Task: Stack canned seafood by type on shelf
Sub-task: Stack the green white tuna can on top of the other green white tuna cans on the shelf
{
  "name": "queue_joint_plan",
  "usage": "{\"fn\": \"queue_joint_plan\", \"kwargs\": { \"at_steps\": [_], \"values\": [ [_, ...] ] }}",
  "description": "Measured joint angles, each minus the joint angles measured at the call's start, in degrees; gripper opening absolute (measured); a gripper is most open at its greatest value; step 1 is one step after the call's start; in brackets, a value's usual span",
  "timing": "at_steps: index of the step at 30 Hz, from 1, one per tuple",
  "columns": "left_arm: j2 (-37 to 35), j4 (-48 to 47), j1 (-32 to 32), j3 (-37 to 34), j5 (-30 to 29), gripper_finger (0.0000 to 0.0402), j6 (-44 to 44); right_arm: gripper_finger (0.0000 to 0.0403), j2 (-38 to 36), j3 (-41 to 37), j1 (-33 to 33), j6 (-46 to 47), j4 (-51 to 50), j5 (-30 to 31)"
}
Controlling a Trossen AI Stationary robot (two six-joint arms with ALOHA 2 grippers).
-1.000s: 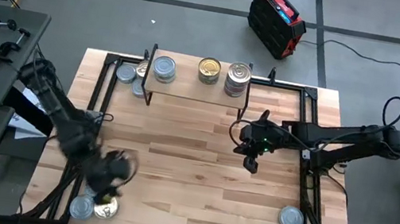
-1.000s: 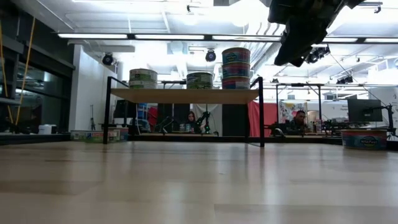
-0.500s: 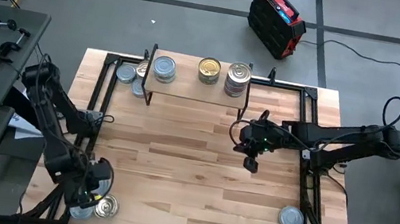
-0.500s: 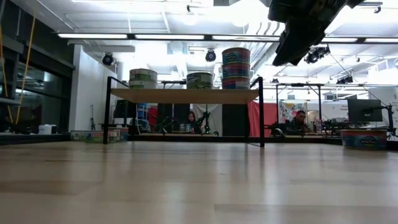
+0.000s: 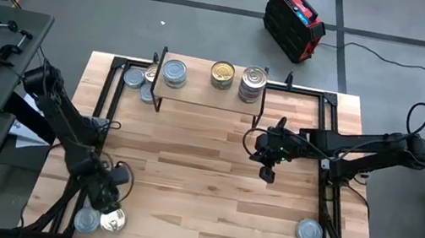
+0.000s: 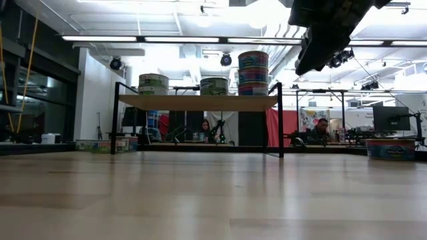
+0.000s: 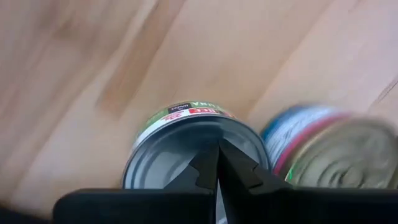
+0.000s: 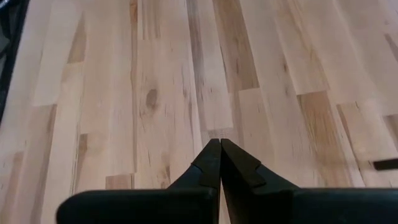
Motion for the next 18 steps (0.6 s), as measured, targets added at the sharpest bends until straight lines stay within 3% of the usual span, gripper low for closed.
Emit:
{"fn": "queue_joint_plan", "kwargs": {
  "at_steps": [5, 10, 14, 18],
  "values": [
    [0.08, 4.21, 10.48, -2.26, -6.46, 0.0, 10.49, 0.0, -0.91, -0.03, 0.02, 0.68, -2.92, -0.07],
    [2.79, 14.0, 22.75, -2.59, -11.93, 0.0, 26.56, 0.0, -3.21, -0.05, 0.06, 1.57, -5.76, -0.13],
    [8.5, 27.86, 31.97, -1.84, -11.73, 0.0, 38.34, 0.0, -4.48, -0.05, 0.06, 4.12, -6.79, -0.17],
    [16.19, 36.29, 37.85, 3.51, -8.42, 0.0, 49.92, 0.0, -4.66, -0.05, 0.06, 7.27, -6.3, -0.2]
  ]
}}
